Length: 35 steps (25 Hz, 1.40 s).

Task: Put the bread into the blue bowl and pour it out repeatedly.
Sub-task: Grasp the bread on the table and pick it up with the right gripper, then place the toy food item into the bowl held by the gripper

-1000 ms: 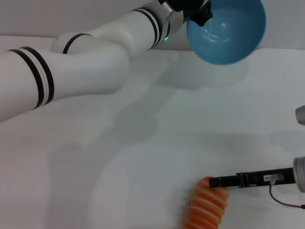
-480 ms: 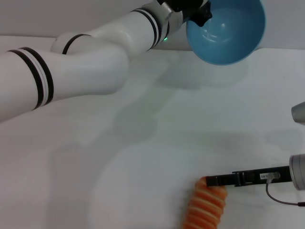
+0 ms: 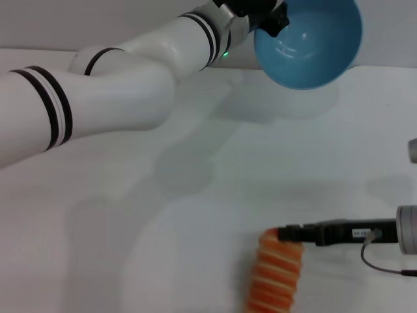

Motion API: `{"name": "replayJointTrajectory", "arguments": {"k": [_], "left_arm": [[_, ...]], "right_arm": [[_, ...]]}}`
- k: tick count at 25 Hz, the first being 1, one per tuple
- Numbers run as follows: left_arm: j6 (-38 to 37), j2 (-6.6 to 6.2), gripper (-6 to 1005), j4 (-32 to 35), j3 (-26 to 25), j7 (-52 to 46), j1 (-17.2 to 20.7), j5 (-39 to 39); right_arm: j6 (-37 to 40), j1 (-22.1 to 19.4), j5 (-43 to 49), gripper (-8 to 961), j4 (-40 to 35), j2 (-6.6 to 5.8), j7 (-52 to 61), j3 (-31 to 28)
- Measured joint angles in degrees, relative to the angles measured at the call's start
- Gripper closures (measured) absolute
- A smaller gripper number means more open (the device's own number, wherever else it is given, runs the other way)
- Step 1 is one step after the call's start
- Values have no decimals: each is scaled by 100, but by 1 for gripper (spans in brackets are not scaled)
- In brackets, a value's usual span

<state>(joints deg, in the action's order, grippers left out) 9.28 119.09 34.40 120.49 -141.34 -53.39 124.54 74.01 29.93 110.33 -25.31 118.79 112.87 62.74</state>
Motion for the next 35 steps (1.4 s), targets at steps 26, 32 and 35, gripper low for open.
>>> {"name": "replayJointTrajectory", "arguments": {"k": [26, 32, 35], "left_arm": [[-333, 0, 998, -27, -3, -233, 138, -8], [-865, -2, 998, -271, -155, -291, 226, -8], [-1132, -4, 1000, -325, -159, -408, 224, -8]], "right_arm": [[904, -109, -1107, 826, -1811, -30, -954, -322], [1277, -137, -1059, 866, -2549, -65, -937, -1328], [1315, -185, -1038, 883, -2669, -97, -965, -1831]]}}
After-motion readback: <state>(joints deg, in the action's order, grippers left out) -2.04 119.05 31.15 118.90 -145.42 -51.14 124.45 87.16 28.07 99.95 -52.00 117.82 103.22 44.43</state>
